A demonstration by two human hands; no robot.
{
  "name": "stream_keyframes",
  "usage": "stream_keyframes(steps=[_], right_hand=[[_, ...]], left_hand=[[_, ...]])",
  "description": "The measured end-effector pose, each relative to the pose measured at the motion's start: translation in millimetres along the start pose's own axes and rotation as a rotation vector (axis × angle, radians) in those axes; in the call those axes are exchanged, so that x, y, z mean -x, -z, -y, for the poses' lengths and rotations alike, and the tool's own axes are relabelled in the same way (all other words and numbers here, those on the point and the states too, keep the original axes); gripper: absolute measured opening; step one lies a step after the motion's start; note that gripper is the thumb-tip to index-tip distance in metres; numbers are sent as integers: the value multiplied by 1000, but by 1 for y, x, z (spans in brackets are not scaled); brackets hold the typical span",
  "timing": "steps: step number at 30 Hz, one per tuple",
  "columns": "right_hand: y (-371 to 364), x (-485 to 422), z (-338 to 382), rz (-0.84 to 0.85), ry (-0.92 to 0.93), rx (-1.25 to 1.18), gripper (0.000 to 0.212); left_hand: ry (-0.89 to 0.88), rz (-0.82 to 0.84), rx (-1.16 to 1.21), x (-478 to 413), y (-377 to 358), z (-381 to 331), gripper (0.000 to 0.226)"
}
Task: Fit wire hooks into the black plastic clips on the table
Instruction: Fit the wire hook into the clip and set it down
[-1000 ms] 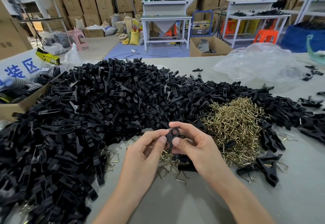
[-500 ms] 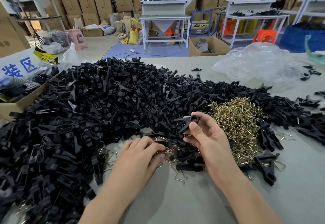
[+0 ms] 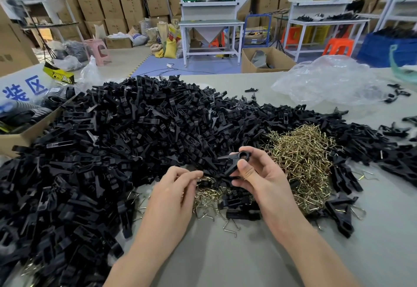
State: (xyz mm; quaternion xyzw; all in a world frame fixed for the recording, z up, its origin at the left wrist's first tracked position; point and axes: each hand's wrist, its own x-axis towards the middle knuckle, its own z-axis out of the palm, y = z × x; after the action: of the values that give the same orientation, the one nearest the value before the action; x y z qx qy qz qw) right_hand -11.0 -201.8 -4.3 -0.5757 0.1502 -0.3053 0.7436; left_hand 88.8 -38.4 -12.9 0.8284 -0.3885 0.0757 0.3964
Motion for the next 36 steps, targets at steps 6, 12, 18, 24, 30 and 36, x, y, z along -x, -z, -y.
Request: stream_keyframes(steps=[6,12,18,24,30,36], right_hand=[[-4,2,0,54,-48,-48,25],[-9,3,-1,115,-58,-108,29],[-12,5,-2,185,-21,-132,22],[-17,8,-5,215,-44,-124,22],[-18,7,-3,160,-108,-284,28],[-18,7,-1,149,-118,-294,31]], left_hand=[[179,-32,349,0,5,-12,25],[554,40,1146,0,-3,-37,15],[700,34,1353,-1,-2,-43,9],[752,87,1443,1,-1,-45,20],[789,48,1511,0,1,-44,13],[770,42,1509,-1,4,-42,16]])
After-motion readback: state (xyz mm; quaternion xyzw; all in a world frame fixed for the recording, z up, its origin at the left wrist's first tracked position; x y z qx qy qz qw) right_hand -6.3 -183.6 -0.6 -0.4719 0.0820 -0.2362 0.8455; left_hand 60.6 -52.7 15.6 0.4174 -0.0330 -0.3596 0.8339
